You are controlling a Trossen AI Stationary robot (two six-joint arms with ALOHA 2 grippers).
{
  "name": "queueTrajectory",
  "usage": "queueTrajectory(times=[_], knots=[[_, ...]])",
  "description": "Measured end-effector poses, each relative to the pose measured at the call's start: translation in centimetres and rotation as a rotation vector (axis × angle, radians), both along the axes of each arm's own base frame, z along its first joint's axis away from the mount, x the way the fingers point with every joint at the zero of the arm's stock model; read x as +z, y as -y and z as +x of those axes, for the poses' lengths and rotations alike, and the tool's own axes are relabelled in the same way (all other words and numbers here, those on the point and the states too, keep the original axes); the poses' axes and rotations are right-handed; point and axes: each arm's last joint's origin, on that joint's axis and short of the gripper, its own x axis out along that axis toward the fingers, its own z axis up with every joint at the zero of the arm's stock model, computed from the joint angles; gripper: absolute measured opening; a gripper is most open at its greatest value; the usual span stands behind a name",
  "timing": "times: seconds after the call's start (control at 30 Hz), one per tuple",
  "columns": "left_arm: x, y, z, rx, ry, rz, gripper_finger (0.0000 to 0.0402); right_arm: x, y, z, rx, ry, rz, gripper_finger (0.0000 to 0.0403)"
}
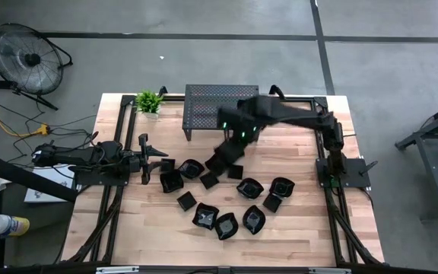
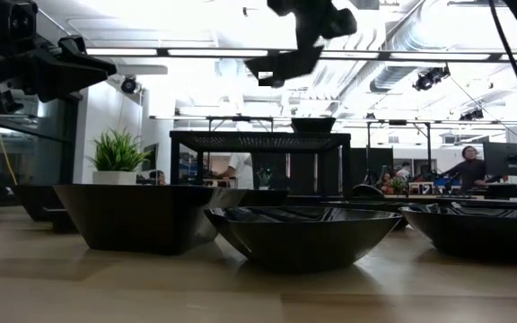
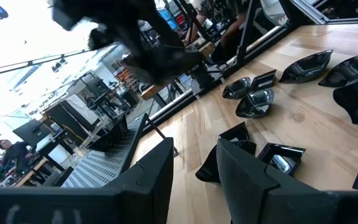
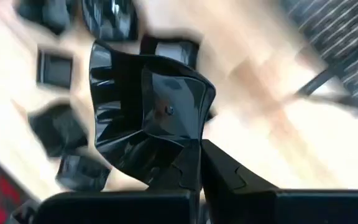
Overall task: Pick & Place Mini shaped plates
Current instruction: Stack the distorted square plate on top of the distorted square plate on the shelf
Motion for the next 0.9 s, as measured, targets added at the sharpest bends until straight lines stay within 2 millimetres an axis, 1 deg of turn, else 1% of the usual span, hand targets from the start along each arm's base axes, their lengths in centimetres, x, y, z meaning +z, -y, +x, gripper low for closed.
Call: queueTrajectory(times=[0.1, 0.13, 0.23, 0.37, 0.47, 0.6, 0.67, 0.9], knots=[[0.0, 0.0, 0.0, 0.0, 0.0, 0.0, 0.012, 2.5, 1.7, -1.1, -0.035, 0.096, -0.021, 0.0], [0.0, 0.0, 0.0, 0.0, 0.0, 0.0, 0.012, 3.1, 2.3, -1.8, -0.052, 0.112, -0.031, 0.0], [0.0, 0.0, 0.0, 0.0, 0.0, 0.0, 0.012, 3.9, 3.9, -3.8, -0.124, 0.115, -0.07, 0.0], [0.0, 0.0, 0.0, 0.0, 0.0, 0.0, 0.012, 4.5, 5.6, -6.2, -0.239, 0.101, -0.132, 0.0], [0.0, 0.0, 0.0, 0.0, 0.0, 0.0, 0.012, 4.7, 6.7, -7.6, -0.312, 0.123, -0.144, 0.0], [0.0, 0.0, 0.0, 0.0, 0.0, 0.0, 0.012, 4.1, 8.1, -8.9, -0.378, 0.145, -0.143, 0.0], [0.0, 0.0, 0.0, 0.0, 0.0, 0.0, 0.012, 3.4, 8.8, -9.3, -0.4, 0.161, -0.118, 0.0], [0.0, 0.0, 0.0, 0.0, 0.0, 0.0, 0.012, 0.1, 11.4, -10.5, -0.469, 0.282, 0.0, 0.0]])
